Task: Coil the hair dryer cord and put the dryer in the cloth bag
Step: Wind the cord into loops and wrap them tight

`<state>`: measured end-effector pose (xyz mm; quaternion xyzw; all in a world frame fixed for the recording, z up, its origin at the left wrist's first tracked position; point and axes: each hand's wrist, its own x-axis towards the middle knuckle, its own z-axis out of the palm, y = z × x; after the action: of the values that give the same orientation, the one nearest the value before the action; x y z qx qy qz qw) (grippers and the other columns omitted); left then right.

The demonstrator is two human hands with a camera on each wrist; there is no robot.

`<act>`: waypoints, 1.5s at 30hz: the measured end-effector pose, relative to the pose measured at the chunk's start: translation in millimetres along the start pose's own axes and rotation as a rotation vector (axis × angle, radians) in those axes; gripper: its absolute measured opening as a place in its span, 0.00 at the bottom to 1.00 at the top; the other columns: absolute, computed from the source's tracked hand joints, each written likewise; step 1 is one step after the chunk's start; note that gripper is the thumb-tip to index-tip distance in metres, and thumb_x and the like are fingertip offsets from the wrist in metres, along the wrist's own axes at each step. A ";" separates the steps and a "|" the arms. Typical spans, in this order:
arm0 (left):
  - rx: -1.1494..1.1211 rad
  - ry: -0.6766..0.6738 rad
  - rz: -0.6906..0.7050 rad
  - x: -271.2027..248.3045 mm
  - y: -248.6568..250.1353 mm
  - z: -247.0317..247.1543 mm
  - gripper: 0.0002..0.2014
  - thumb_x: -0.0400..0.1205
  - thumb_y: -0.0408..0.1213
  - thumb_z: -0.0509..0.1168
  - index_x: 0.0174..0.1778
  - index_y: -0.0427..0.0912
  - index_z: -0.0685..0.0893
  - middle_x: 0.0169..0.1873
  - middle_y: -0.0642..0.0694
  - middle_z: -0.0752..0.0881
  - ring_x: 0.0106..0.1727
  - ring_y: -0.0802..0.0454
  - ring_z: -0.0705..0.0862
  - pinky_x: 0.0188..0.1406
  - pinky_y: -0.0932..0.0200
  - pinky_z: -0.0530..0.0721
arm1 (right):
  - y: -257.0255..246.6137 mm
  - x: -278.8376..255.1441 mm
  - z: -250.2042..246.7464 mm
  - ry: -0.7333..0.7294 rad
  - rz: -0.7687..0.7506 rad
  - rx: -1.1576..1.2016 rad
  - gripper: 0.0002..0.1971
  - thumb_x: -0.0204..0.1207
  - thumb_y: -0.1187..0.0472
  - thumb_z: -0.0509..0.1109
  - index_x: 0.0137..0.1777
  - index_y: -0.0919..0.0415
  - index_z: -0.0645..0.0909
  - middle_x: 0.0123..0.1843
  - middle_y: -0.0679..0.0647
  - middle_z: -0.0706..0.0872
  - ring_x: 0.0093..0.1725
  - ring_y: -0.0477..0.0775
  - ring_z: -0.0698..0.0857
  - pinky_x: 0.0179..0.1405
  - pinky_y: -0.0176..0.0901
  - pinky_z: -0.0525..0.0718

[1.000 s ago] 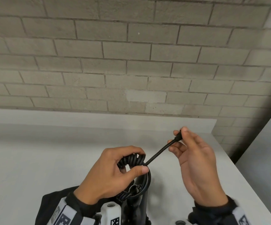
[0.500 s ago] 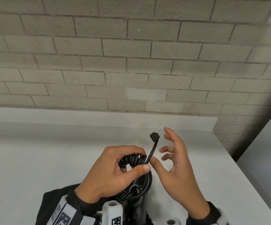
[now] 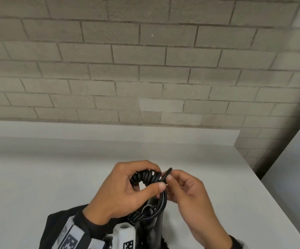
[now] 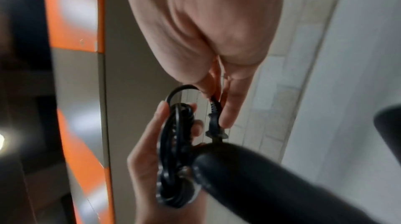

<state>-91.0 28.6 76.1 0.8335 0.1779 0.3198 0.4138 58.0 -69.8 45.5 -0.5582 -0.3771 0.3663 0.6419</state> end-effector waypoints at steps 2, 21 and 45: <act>-0.005 0.006 0.007 0.6 -0.1 0.1 0.06 0.77 0.47 0.76 0.47 0.55 0.89 0.37 0.51 0.90 0.36 0.50 0.89 0.28 0.57 0.85 | 1.2 -4.3 4.8 -0.046 0.092 0.113 0.12 0.84 0.65 0.63 0.48 0.63 0.89 0.43 0.64 0.92 0.42 0.61 0.91 0.46 0.50 0.89; -0.018 0.112 -0.110 6.3 -6.9 4.8 0.07 0.75 0.50 0.75 0.46 0.56 0.89 0.41 0.55 0.91 0.43 0.53 0.90 0.44 0.52 0.88 | -4.9 -31.5 14.2 -0.117 0.018 0.334 0.29 0.63 0.65 0.75 0.64 0.50 0.71 0.47 0.63 0.91 0.42 0.56 0.89 0.42 0.39 0.87; -0.237 0.175 -0.257 3.4 8.7 -1.3 0.17 0.62 0.43 0.83 0.45 0.50 0.90 0.34 0.47 0.92 0.20 0.65 0.78 0.22 0.71 0.75 | 23.1 -57.9 -3.7 0.147 -0.595 -0.197 0.10 0.70 0.47 0.79 0.48 0.46 0.84 0.50 0.48 0.90 0.45 0.62 0.90 0.41 0.58 0.90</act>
<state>-89.1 26.1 84.9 0.7185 0.2793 0.3544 0.5293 34.2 -120.5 17.8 -0.5077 -0.5099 0.0829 0.6894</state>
